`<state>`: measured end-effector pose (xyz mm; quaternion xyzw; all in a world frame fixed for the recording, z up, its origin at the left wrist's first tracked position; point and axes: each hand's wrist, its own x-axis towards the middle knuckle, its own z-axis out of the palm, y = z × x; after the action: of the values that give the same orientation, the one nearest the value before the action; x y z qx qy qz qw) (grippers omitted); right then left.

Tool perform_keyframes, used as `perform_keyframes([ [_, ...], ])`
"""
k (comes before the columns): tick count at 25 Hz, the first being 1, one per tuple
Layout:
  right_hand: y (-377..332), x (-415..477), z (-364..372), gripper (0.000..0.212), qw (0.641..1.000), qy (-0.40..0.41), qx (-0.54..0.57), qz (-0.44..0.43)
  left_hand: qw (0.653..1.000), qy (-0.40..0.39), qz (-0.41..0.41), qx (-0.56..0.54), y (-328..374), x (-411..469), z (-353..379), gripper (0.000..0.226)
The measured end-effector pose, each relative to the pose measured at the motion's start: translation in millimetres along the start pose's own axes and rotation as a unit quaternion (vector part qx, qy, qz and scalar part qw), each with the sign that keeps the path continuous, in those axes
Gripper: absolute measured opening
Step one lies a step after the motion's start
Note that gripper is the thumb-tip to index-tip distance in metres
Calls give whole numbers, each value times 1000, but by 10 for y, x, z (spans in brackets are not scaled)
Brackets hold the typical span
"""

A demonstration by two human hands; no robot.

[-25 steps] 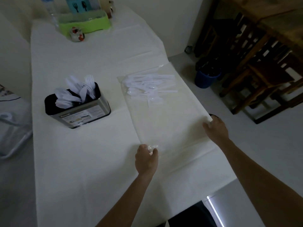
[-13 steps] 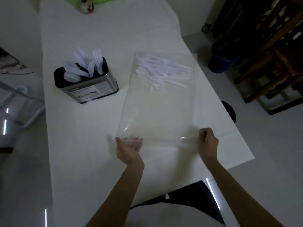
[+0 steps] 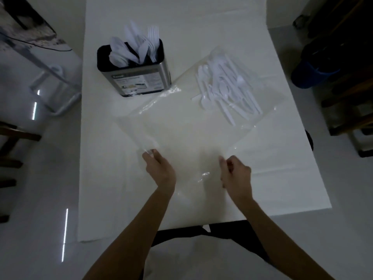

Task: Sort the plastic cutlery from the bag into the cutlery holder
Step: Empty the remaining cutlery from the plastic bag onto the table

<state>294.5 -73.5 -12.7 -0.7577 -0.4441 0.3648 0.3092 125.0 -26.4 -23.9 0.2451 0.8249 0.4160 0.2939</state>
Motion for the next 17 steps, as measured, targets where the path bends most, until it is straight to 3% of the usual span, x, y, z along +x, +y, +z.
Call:
perform_keyframes([
  [3, -205, 820, -201, 30, 984, 91, -110, -104, 999, 7, 28, 25, 24, 14, -70, 21],
  [6, -469, 1718, -319, 27, 959, 133, -204, -146, 999, 3, 14, 46, 2, 65, -155, 22],
  [11, -476, 2339, -350, 55, 939, 25, -342, -36, 998, -21, 6, 66, -100, 223, -315, 20],
  [14, -388, 2272, -364, 51, 917, 70, -389, -53, 995, -26, 15, 95, -126, 343, -387, 17],
  [17, -270, 2202, -423, 37, 953, 33, -296, -62, 985, -41, 35, 162, -142, 552, -449, 18],
])
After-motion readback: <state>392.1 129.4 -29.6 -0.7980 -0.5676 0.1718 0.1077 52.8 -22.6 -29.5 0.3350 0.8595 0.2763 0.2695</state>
